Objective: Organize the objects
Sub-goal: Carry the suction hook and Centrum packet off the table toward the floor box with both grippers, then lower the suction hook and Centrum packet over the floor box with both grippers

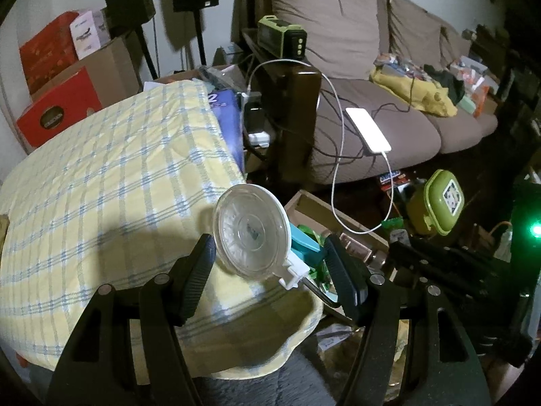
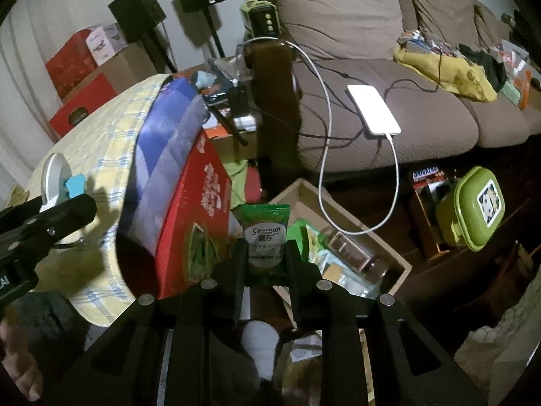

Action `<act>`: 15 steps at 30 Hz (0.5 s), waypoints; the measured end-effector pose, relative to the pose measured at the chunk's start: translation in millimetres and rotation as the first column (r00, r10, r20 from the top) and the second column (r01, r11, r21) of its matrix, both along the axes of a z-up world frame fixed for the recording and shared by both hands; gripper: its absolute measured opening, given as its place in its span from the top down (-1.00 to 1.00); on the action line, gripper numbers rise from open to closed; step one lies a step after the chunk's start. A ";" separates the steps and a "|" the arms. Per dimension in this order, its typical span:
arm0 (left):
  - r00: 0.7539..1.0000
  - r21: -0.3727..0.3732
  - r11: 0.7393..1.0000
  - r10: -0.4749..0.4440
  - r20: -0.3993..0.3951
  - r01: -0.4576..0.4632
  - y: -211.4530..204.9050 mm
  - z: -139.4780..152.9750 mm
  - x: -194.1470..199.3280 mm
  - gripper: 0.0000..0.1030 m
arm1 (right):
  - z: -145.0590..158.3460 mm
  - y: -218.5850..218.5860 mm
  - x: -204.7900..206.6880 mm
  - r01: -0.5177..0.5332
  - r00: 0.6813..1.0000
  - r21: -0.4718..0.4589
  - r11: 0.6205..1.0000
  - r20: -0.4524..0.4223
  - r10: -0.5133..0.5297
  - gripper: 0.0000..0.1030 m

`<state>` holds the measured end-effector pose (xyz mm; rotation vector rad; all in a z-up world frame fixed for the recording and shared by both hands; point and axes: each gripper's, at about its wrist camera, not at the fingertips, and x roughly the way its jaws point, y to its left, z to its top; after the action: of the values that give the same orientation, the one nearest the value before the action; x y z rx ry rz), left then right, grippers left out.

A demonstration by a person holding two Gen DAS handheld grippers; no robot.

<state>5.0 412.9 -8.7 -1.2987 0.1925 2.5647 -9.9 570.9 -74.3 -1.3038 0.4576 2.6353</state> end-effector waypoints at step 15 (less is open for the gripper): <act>0.999 0.018 0.998 -0.052 0.008 0.052 32.4 -23.2 0.7 -0.23 | -12.3 26.2 3.0 0.061 0.996 0.016 0.998 0.058 -0.062 0.58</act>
<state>5.8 445.4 -32.0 -1.2805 0.1988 2.5114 -6.9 597.1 -86.6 -1.3367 0.4621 2.5387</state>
